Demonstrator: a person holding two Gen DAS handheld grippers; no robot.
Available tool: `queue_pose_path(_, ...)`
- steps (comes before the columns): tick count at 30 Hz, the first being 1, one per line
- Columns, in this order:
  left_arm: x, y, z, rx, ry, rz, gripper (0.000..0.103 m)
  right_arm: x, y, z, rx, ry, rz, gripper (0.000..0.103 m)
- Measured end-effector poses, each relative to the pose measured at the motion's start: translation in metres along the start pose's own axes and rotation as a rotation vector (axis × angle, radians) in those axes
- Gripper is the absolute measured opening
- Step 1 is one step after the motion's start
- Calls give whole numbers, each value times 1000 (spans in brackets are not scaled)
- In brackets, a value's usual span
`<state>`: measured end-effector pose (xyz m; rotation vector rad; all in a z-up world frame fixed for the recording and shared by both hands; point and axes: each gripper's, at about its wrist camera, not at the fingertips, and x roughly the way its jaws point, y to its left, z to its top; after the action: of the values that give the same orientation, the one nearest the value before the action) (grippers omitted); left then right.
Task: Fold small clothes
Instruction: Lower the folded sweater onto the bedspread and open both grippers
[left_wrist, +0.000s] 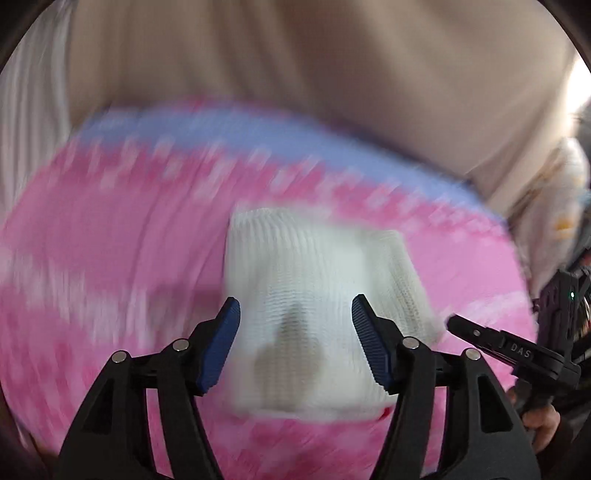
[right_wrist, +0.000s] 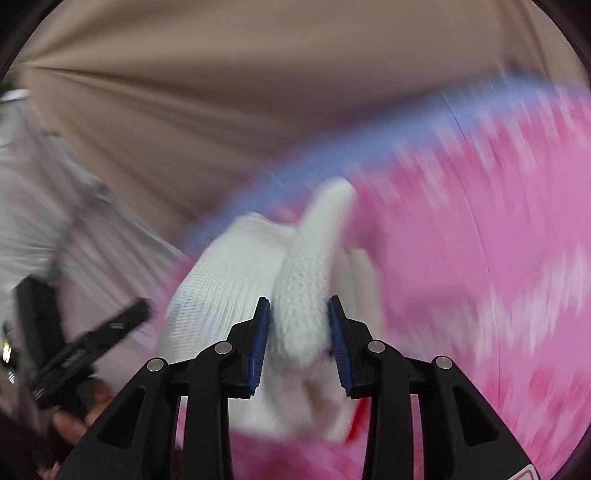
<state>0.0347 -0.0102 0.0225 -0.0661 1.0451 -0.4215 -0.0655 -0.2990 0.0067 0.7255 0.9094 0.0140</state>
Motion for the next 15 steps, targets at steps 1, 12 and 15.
queue_pose_path(1,6,15,-11,-43,34,9,61,18,-17,-13,48,62,-54,30)
queue_pose_path(12,32,65,8,-258,122,-196,92,56,-22,-44,113,176,-18,70)
queue_pose_path(15,64,71,-8,-293,271,-290,82,84,-17,-59,141,252,39,70)
